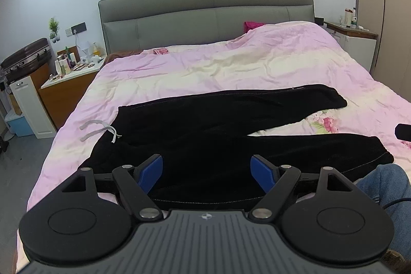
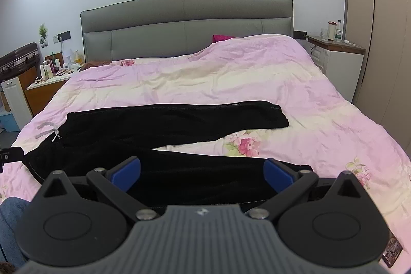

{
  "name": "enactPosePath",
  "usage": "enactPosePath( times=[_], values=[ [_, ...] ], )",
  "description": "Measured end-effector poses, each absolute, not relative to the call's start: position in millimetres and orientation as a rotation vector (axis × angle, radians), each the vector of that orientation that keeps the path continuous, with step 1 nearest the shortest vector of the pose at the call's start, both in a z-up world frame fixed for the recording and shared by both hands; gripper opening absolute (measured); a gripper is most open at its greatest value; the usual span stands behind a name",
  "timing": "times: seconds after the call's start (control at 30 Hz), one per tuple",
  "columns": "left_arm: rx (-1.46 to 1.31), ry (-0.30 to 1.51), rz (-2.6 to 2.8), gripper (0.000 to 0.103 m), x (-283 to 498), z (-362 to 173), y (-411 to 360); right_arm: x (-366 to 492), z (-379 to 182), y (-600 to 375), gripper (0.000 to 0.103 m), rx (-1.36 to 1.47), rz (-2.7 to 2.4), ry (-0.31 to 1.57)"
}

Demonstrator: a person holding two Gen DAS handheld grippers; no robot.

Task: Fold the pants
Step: 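Close the left gripper on the waistband while the right gripper grasps the pant leg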

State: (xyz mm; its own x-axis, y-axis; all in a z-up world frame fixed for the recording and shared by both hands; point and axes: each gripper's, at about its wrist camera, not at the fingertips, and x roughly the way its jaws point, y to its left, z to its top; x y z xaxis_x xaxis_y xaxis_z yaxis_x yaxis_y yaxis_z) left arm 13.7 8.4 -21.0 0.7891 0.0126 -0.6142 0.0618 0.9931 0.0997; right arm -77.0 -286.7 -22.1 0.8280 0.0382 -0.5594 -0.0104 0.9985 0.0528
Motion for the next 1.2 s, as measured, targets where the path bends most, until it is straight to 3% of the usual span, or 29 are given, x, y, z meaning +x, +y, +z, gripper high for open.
enactPosePath(
  times=[0.33, 0.5, 0.73, 0.93, 1.13, 1.2],
  values=[
    [0.279, 0.715, -0.069, 0.088, 47.3, -40.0, 22.4, -48.0, -41.3, -315.5, 0.098, -0.038, 0.031, 0.557],
    [0.367, 0.769, -0.135, 0.084, 71.9, -53.8, 37.6, -14.7, -60.2, -344.0, 0.097, -0.08, 0.044, 0.63],
    [0.562, 0.863, -0.207, 0.084, 110.2, -86.6, 72.4, 49.4, -101.0, -395.2, 0.06, -0.099, 0.126, 0.825],
    [0.659, 0.954, -0.228, 0.082, 143.4, -123.4, 110.4, 99.4, -153.7, -429.2, 0.048, -0.22, 0.262, 1.058],
    [0.758, 1.102, -0.262, 0.081, 162.0, -172.4, 141.8, 125.0, -204.9, -453.2, 0.048, -0.419, 0.403, 1.268],
    [0.812, 1.126, -0.258, 0.081, 162.0, -186.8, 148.0, 127.9, -219.0, -454.7, 0.056, -0.502, 0.449, 1.305]
  ],
)
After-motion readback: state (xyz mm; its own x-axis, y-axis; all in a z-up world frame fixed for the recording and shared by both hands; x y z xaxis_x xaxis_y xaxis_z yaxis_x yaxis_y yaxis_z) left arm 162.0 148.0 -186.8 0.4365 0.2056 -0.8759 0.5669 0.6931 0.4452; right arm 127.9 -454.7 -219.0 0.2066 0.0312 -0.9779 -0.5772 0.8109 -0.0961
